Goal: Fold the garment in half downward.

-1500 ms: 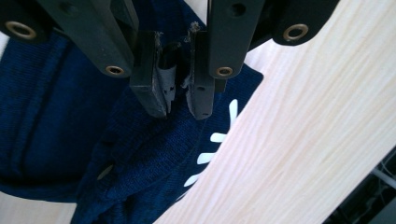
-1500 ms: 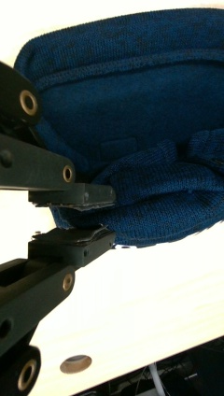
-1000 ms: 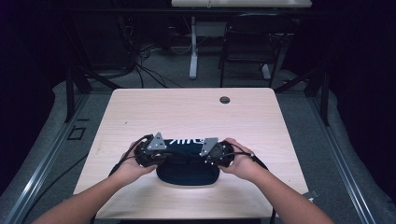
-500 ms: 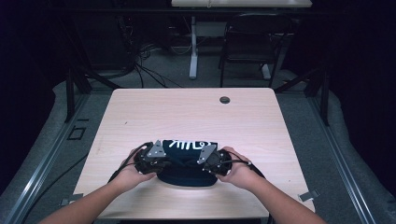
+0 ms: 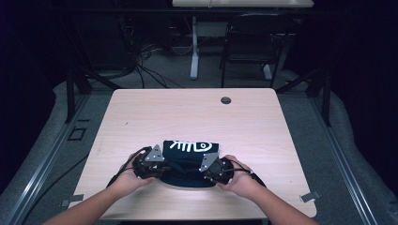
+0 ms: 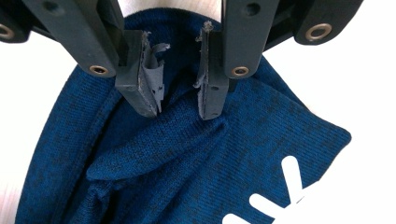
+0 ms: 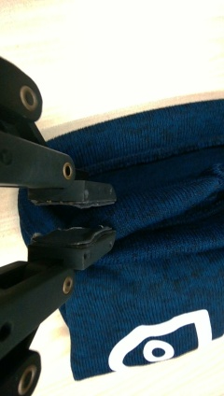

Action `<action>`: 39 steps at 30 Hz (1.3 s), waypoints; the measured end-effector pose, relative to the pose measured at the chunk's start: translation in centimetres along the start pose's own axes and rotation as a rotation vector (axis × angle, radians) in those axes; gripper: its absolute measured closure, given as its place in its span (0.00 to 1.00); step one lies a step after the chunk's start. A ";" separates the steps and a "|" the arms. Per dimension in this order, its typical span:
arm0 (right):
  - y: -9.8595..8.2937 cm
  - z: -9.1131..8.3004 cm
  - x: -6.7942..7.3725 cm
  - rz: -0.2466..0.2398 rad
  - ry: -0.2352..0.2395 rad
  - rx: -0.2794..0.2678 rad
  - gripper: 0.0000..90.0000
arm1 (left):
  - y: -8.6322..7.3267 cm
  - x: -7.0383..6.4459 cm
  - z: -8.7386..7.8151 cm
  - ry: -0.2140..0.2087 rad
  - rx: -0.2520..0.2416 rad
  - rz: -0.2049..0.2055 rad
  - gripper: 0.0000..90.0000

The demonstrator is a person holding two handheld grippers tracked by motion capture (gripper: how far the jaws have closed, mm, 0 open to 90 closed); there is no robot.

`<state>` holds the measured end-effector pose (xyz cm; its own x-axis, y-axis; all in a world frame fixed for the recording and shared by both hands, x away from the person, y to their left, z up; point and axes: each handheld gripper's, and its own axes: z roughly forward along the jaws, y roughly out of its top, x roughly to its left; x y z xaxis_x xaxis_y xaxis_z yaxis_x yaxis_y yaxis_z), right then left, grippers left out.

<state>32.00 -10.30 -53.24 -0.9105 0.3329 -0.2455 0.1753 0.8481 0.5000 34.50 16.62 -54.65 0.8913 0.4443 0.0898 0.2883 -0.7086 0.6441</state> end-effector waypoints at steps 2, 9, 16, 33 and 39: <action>-0.1 0.1 0.2 0.010 0.008 -0.012 0.84 | -0.2 0.0 0.0 -0.002 0.000 -0.001 0.76; -0.7 0.6 0.8 0.023 0.024 -0.011 0.85 | -1.0 -0.5 0.1 -0.017 0.002 -0.023 0.76; -1.3 1.1 1.3 0.042 0.032 -0.012 0.85 | -1.8 -0.8 0.4 -0.030 0.004 -0.038 0.76; -2.2 1.1 1.2 0.076 0.033 -0.016 0.86 | -2.2 -1.4 0.7 -0.035 0.001 -0.071 0.77; -2.5 1.3 0.6 0.103 0.021 -0.023 0.86 | -1.8 -1.3 1.1 -0.027 -0.002 -0.080 0.77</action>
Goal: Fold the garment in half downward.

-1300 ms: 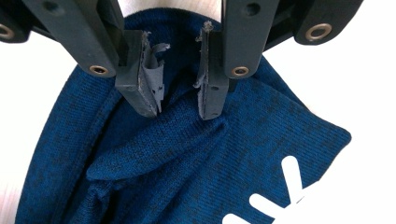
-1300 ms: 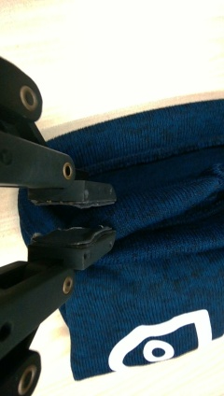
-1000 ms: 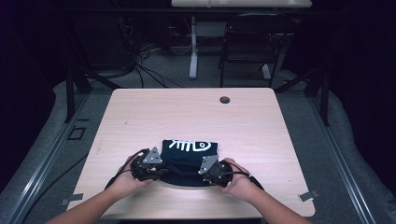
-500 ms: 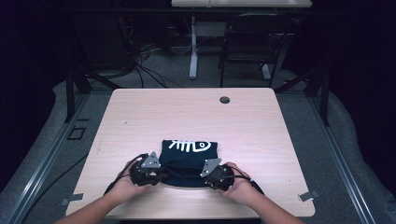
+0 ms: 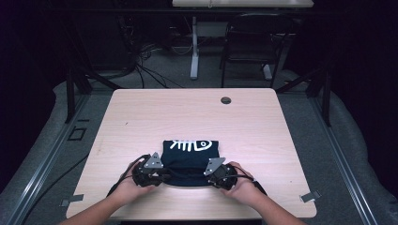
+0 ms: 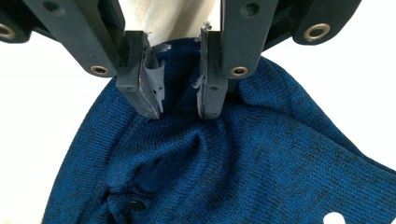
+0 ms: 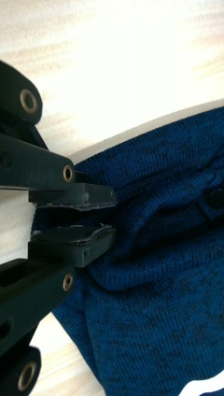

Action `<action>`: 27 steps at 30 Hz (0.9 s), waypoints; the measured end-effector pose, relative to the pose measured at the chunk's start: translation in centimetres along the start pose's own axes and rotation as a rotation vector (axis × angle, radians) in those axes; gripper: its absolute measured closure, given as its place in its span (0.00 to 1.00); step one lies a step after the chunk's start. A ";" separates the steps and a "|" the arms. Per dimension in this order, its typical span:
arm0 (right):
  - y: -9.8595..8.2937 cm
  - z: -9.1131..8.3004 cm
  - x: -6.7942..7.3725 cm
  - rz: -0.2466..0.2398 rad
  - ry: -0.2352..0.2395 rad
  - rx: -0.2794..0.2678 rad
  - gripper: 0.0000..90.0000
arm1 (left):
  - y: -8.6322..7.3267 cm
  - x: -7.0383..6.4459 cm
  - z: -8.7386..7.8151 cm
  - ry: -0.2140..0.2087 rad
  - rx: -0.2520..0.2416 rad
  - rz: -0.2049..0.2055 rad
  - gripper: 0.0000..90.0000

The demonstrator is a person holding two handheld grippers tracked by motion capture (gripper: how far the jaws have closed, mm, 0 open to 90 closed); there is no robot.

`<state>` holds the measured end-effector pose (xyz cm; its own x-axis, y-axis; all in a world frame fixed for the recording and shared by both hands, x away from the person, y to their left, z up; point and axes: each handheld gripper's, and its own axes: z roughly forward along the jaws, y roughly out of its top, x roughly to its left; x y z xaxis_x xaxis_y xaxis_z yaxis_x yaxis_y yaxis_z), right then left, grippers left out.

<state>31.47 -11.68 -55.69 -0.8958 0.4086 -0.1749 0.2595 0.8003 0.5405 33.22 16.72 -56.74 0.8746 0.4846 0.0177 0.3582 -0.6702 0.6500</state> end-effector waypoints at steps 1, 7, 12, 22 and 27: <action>0.0 0.0 -0.1 0.003 -0.002 0.001 0.86 | 0.1 0.1 0.1 0.003 0.001 -0.001 0.77; -0.3 0.1 -0.8 0.030 -0.030 -0.009 0.86 | 0.6 0.3 0.6 0.025 -0.003 -0.026 0.77; -0.6 0.2 -1.7 0.061 -0.038 -0.011 0.85 | 1.0 0.5 0.9 0.034 -0.003 -0.047 0.76; -1.1 -0.1 -2.6 0.128 -0.018 -0.039 0.80 | 1.2 0.7 1.0 0.043 -0.017 -0.073 0.74; -1.2 -0.8 -2.3 0.135 -0.014 -0.048 0.77 | 1.1 0.5 0.5 0.033 -0.034 -0.090 0.68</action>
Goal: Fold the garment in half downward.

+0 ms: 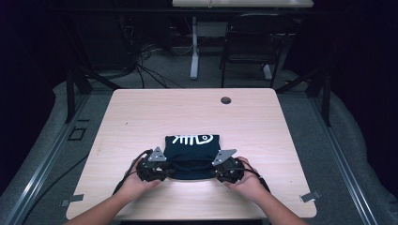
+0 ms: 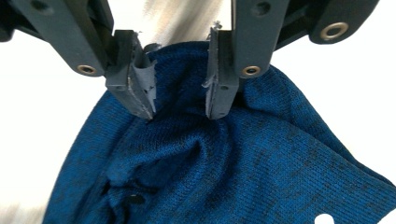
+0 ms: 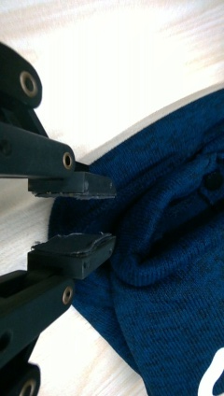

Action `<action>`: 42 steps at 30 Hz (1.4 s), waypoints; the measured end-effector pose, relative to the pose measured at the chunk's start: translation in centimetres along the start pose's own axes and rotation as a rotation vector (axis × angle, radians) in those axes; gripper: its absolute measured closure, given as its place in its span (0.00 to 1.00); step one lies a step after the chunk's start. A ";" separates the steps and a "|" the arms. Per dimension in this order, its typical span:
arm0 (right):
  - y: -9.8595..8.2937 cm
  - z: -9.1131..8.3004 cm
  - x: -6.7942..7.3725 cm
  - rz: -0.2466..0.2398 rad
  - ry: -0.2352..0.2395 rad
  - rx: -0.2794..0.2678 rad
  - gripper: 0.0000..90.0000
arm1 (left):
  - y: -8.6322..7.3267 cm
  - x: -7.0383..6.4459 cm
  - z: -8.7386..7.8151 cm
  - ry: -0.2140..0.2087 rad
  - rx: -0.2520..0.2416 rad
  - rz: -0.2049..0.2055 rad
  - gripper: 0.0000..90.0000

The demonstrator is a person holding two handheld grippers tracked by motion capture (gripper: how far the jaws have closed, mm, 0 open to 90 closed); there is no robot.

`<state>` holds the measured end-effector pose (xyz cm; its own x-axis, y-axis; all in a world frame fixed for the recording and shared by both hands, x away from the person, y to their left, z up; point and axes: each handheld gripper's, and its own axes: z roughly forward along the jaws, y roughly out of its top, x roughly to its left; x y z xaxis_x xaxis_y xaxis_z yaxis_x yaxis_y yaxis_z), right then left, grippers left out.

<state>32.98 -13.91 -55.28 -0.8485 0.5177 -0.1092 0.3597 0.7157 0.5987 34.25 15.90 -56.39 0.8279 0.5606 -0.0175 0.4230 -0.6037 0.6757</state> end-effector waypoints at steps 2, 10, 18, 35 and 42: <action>-0.1 -0.4 0.1 -0.004 -0.003 0.002 0.76 | -0.1 -0.1 -0.3 -0.003 -0.014 -0.010 0.66; -0.8 -1.7 0.2 0.034 -0.019 -0.019 0.74 | -0.4 0.1 -1.6 0.001 -0.056 -0.055 0.62; -1.5 -2.8 0.4 0.079 -0.051 -0.045 0.72 | -1.2 0.3 -2.5 0.026 -0.073 -0.084 0.60; -3.1 -3.4 1.2 0.151 -0.106 -0.094 0.68 | -4.3 1.7 -4.0 0.047 -0.142 -0.235 0.57; -3.8 -3.4 1.5 0.151 -0.143 -0.119 0.66 | -4.5 1.5 -4.2 0.065 -0.143 -0.220 0.56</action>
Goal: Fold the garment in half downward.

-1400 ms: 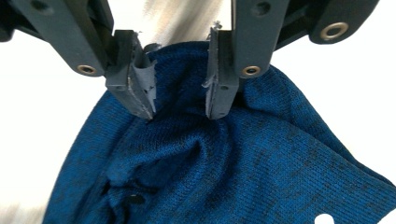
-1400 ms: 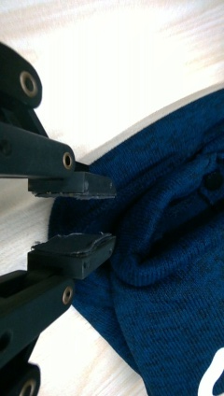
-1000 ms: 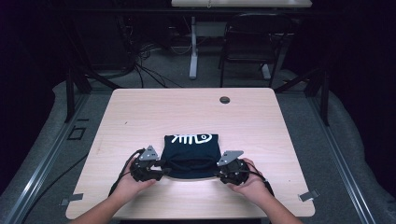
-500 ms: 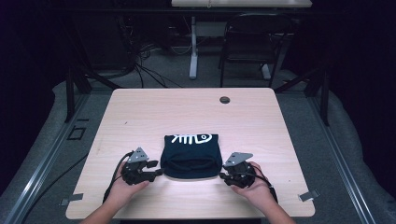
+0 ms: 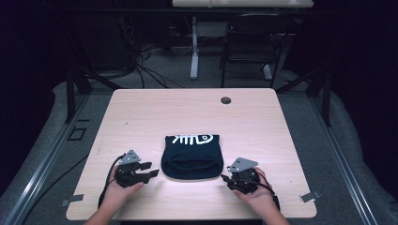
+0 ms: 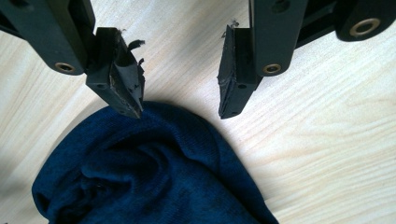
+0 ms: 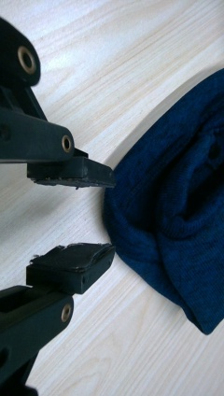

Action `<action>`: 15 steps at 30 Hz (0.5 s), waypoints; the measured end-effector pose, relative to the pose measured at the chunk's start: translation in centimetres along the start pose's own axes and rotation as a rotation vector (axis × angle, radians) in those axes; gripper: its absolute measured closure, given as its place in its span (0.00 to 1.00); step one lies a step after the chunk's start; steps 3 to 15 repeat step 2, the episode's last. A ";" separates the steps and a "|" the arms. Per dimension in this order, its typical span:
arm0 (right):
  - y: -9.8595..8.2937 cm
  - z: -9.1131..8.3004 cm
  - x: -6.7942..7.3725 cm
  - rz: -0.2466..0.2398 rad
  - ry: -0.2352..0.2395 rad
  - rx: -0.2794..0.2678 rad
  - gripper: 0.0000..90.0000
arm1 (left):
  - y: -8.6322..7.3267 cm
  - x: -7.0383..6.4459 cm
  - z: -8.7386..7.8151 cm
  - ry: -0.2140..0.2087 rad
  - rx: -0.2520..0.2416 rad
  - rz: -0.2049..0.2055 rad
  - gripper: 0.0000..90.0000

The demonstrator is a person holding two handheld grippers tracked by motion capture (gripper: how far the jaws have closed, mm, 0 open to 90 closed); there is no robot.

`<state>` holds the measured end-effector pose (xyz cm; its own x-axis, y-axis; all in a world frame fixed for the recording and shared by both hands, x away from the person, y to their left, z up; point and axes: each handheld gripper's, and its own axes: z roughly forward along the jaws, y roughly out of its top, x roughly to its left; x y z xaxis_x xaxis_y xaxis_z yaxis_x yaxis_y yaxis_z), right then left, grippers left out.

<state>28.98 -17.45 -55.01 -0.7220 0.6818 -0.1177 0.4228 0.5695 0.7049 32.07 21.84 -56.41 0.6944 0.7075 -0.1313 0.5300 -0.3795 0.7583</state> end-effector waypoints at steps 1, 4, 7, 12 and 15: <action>-0.1 0.0 0.0 -0.008 -0.014 0.000 0.65 | 0.0 -0.1 0.0 0.007 0.000 0.015 0.55; -0.2 0.0 0.0 -0.008 -0.021 0.003 0.64 | -0.1 -0.2 0.1 0.018 0.006 0.025 0.55; -0.2 0.0 0.0 -0.008 -0.021 0.003 0.64 | -0.1 -0.2 0.1 0.018 0.006 0.025 0.55; -0.2 0.0 0.0 -0.008 -0.021 0.003 0.64 | -0.1 -0.2 0.1 0.018 0.006 0.025 0.55; -0.2 0.0 0.0 -0.008 -0.021 0.003 0.64 | -0.1 -0.2 0.1 0.018 0.006 0.025 0.55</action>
